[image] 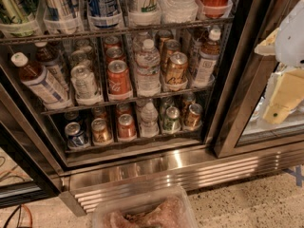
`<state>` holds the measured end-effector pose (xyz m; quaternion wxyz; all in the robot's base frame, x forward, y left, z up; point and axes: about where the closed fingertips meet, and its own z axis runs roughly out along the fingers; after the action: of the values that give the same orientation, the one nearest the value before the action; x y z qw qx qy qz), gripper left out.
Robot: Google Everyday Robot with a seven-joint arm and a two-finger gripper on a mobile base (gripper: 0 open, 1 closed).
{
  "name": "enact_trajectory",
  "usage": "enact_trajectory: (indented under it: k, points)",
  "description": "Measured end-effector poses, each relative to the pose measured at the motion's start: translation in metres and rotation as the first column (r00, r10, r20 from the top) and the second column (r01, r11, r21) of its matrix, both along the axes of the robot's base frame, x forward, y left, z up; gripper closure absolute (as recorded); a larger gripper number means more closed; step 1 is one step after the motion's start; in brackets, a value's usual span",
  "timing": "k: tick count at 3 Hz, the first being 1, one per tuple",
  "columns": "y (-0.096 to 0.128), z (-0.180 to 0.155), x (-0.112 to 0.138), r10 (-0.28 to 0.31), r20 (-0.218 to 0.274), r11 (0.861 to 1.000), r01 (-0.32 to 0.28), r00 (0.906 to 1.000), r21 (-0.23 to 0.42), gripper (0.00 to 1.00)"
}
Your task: Pick redbull can from top shelf of fridge
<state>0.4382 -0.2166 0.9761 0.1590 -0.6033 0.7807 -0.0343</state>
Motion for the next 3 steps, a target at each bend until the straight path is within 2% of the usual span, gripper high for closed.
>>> enact_trajectory:
  k: [1,2,3]
  points:
    - [0.005,-0.001,0.002,0.004,0.007,1.000,-0.004,1.0000,0.013,0.00]
    - [0.020,-0.013,0.006,0.012,-0.042,0.997,-0.009,0.9990,0.075,0.00]
    - [0.020,-0.013,0.006,0.012,-0.042,0.997,-0.009,0.9990,0.075,0.00]
